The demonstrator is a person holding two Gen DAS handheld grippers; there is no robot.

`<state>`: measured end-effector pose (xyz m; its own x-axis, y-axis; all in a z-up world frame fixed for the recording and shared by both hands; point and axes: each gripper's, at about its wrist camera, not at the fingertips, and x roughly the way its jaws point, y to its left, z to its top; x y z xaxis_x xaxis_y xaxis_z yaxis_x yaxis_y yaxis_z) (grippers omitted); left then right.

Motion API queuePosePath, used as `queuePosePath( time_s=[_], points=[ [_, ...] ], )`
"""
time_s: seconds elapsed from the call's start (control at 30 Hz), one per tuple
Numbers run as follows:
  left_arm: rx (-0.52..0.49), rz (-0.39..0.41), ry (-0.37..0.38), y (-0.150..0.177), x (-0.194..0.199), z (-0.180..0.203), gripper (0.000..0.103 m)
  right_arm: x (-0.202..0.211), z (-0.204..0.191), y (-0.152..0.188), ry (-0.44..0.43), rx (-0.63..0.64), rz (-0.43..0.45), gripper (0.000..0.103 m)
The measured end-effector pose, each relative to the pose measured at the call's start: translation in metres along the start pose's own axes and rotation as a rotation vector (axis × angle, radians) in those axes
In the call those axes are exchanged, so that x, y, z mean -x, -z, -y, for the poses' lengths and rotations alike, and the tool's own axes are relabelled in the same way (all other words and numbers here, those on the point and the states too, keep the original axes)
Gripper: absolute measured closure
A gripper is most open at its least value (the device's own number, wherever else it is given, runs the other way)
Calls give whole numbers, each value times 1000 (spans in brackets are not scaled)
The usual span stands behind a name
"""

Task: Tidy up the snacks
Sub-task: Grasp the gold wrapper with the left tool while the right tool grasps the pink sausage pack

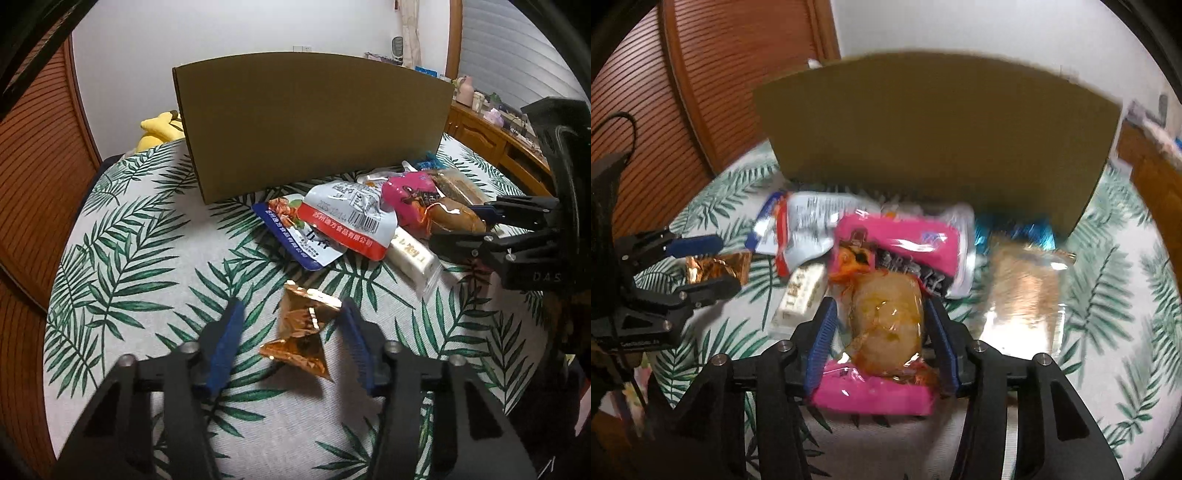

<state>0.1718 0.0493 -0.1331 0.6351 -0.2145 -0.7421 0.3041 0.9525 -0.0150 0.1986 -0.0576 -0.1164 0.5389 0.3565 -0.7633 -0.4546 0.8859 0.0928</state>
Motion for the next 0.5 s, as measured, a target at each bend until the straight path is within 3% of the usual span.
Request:
queuePosePath(
  time_s=[0.13,0.5],
  points=[
    [-10,-5,5,-1,1,4,77,0,3,0,-17,-14,3,52],
    [57,0,15,3,15,10,80,5,10,2,-32,-28,14,52]
  ],
)
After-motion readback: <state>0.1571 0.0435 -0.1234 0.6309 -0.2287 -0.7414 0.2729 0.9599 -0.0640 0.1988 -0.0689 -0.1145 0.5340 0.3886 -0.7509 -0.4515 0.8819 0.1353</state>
